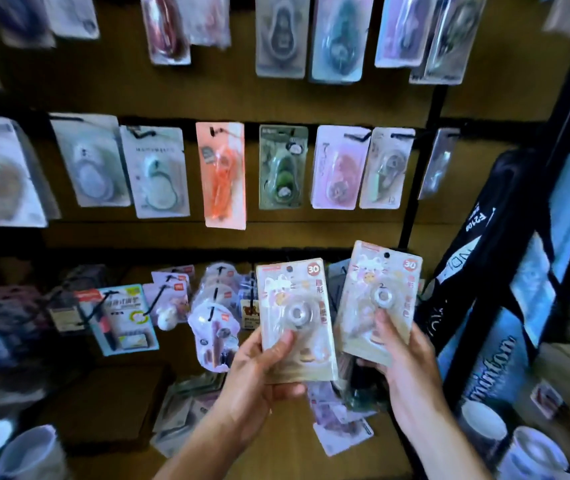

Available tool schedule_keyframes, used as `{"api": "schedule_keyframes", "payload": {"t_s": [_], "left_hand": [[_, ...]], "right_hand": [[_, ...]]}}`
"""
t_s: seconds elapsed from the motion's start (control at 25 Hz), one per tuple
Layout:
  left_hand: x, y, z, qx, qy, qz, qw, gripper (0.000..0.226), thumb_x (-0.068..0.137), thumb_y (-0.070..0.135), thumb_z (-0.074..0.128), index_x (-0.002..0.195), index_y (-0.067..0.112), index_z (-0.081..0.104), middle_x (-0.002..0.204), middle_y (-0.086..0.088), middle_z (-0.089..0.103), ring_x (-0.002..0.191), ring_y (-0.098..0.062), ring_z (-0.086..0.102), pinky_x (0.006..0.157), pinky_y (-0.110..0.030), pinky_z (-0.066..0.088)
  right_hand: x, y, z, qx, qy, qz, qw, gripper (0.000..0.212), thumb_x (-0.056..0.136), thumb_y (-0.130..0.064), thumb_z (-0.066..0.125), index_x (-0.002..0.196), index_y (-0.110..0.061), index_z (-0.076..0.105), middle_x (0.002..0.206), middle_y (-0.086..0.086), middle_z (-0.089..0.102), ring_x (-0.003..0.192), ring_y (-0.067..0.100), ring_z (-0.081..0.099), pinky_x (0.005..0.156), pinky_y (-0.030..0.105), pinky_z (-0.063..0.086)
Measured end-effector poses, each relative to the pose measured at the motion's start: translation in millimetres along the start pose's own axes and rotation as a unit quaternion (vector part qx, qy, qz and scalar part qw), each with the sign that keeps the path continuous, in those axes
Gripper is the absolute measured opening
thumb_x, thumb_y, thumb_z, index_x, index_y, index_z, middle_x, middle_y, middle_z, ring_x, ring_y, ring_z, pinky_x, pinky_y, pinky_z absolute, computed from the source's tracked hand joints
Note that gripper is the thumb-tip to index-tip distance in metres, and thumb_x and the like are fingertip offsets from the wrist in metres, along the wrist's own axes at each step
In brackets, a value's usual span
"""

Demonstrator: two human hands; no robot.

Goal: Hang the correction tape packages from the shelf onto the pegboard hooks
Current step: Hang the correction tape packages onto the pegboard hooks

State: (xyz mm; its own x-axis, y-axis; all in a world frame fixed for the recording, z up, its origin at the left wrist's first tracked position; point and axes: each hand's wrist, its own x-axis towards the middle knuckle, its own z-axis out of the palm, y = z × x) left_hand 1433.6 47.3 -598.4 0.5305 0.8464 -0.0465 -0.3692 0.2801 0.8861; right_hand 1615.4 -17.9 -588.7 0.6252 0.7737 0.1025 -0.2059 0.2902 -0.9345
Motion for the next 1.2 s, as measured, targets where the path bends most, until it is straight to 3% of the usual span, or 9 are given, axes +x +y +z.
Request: {"api": "schedule_keyframes", "payload": {"t_s": [0.08, 0.16, 0.28, 0.44, 0.56, 0.72, 0.92, 1.12, 1.2], "left_hand": [[0, 19, 6, -0.017, 0.0, 0.025, 1.0, 0.032, 0.084, 0.02, 0.067, 0.116, 0.016, 0.066, 0.103, -0.013, 0.075, 0.072, -0.023, 0.073, 0.042, -0.026, 0.055], [1, 34, 10, -0.028, 0.006, 0.054, 0.998, 0.032, 0.082, 0.02, 0.066, 0.114, 0.014, 0.066, 0.105, -0.014, 0.075, 0.075, -0.025, 0.074, 0.042, -0.026, 0.056], [6, 50, 9, -0.029, 0.031, 0.089, 0.995, 0.035, 0.08, 0.021, 0.066, 0.113, 0.013, 0.067, 0.106, -0.015, 0.074, 0.077, -0.026, 0.073, 0.044, -0.026, 0.055], [9, 67, -7, -0.028, 0.065, 0.103, 0.992, 0.034, 0.081, 0.02, 0.066, 0.114, 0.012, 0.065, 0.102, -0.013, 0.075, 0.076, -0.028, 0.073, 0.045, -0.026, 0.056], [2, 90, -39, -0.02, 0.1, 0.131, 0.986, 0.039, 0.08, 0.023, 0.068, 0.116, 0.01, 0.065, 0.102, -0.012, 0.075, 0.077, -0.027, 0.072, 0.047, -0.026, 0.055], [-18, 128, -101, -0.032, 0.187, 0.185, 0.964, 0.032, 0.08, 0.025, 0.068, 0.11, 0.014, 0.068, 0.1, -0.007, 0.075, 0.074, -0.018, 0.071, 0.051, -0.022, 0.054], [-55, 191, -180, -0.011, 0.299, 0.266, 0.916, 0.016, 0.093, 0.023, 0.059, 0.106, 0.018, 0.067, 0.101, -0.002, 0.073, 0.076, -0.012, 0.072, 0.052, -0.019, 0.055], [-78, 262, -233, 0.009, 0.383, 0.309, 0.871, 0.03, 0.094, 0.041, 0.058, 0.114, 0.021, 0.066, 0.117, 0.002, 0.072, 0.084, -0.012, 0.073, 0.052, -0.02, 0.055], [-79, 282, -248, 0.017, 0.406, 0.308, 0.86, 0.03, 0.094, 0.043, 0.058, 0.115, 0.023, 0.066, 0.124, 0.002, 0.069, 0.096, -0.014, 0.07, 0.054, -0.021, 0.054]], "right_hand": [[4, -14, 10, 0.005, -0.017, -0.014, 1.0, 0.051, 0.065, -0.049, 0.08, 0.105, -0.019, 0.069, 0.092, 0.0, 0.077, 0.067, 0.01, 0.071, 0.048, 0.03, 0.052], [7, -24, 15, 0.005, -0.034, -0.028, 0.999, 0.039, 0.073, -0.034, 0.073, 0.107, -0.014, 0.069, 0.089, 0.002, 0.076, 0.064, 0.011, 0.069, 0.043, 0.029, 0.05], [9, -33, 22, -0.01, -0.05, -0.034, 0.998, 0.034, 0.077, -0.03, 0.072, 0.108, -0.016, 0.068, 0.091, 0.003, 0.077, 0.066, 0.018, 0.068, 0.043, 0.029, 0.047], [7, -36, 42, -0.024, -0.067, -0.034, 0.997, 0.027, 0.077, -0.037, 0.07, 0.1, -0.023, 0.069, 0.076, 0.001, 0.073, 0.042, 0.017, 0.047, 0.037, 0.026, 0.037], [3, -35, 74, -0.026, -0.118, -0.036, 0.992, 0.029, 0.077, -0.035, 0.07, 0.102, -0.023, 0.07, 0.087, 0.001, 0.076, 0.056, 0.02, 0.052, 0.036, 0.026, 0.036], [-12, -26, 142, -0.04, -0.212, -0.036, 0.976, 0.042, 0.069, -0.043, 0.072, 0.104, -0.019, 0.07, 0.087, 0.003, 0.076, 0.047, 0.017, 0.05, 0.034, 0.024, 0.037], [-40, -7, 226, -0.024, -0.309, -0.024, 0.95, 0.03, 0.079, -0.03, 0.069, 0.107, -0.018, 0.068, 0.094, -0.001, 0.078, 0.059, 0.012, 0.065, 0.037, 0.025, 0.043], [-55, 17, 255, -0.017, -0.342, 0.012, 0.939, 0.022, 0.076, -0.035, 0.071, 0.098, -0.03, 0.073, 0.093, 0.002, 0.077, 0.072, 0.033, 0.062, 0.038, 0.028, 0.04], [-55, 24, 261, -0.021, -0.343, 0.019, 0.939, 0.019, 0.077, -0.037, 0.072, 0.095, -0.038, 0.073, 0.092, 0.003, 0.077, 0.072, 0.039, 0.057, 0.039, 0.029, 0.039]]}}
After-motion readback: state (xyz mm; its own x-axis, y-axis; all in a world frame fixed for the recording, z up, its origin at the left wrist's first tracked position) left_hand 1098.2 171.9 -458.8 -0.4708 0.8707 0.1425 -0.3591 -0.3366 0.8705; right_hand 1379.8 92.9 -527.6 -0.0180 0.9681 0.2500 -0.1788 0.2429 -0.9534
